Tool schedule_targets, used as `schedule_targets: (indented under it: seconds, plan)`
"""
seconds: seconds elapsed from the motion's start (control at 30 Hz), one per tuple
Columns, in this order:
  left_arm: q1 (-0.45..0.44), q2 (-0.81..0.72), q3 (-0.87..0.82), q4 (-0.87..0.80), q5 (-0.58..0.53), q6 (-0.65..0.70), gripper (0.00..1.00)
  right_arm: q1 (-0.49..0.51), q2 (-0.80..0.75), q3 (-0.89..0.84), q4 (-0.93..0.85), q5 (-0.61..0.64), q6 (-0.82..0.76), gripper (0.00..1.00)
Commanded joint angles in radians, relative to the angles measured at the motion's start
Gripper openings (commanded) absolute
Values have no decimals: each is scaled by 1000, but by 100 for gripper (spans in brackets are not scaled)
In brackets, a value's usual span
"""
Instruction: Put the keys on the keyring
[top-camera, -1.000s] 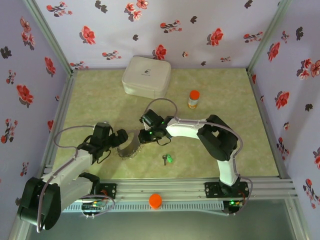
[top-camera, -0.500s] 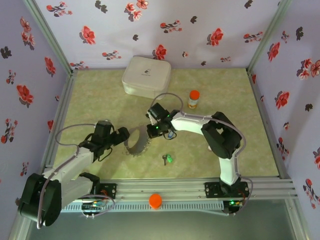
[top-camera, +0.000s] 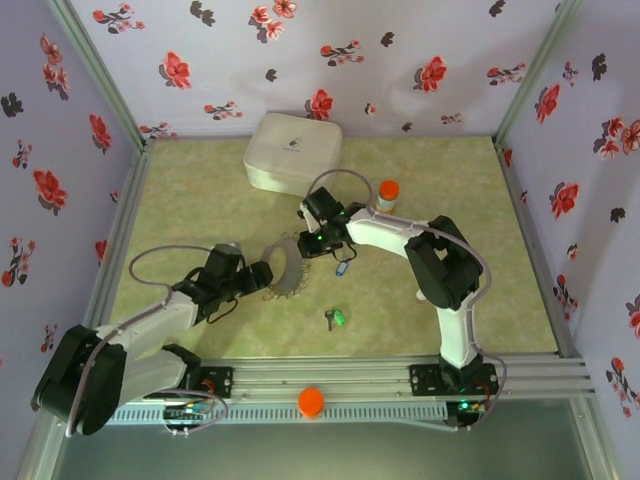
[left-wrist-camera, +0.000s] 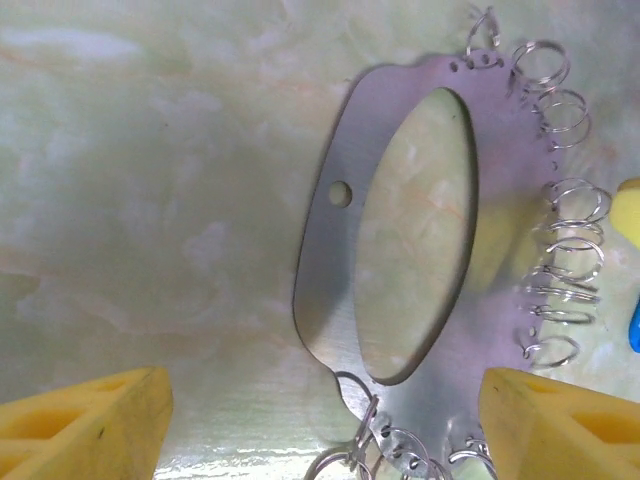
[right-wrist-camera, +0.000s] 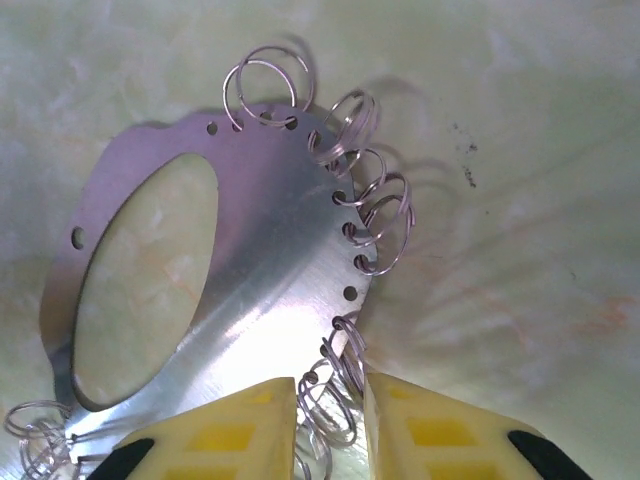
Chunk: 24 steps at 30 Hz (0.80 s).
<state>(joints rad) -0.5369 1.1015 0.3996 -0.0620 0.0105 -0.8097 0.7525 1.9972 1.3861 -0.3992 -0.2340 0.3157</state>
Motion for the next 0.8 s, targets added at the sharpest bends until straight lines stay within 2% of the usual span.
schedule_targets:
  seconds: [0.0, 0.17, 0.27, 0.5, 0.77]
  plan:
    - [4, -61, 44, -80, -37, 115, 81, -2, -55, -22, 13, 22, 34, 30]
    - [18, -102, 99, -161, -57, 245, 78, -2, -189, -139, 135, 37, 119, 34]
    - [18, -91, 121, -197, -61, 294, 69, -2, -255, -200, 170, 71, 155, 34]
    - [-20, 55, 206, -292, 19, 345, 67, -3, -325, -330, 236, 120, 217, 35]
    - [-35, 212, 254, -320, 88, 402, 59, -4, -328, -352, 253, 108, 243, 34]
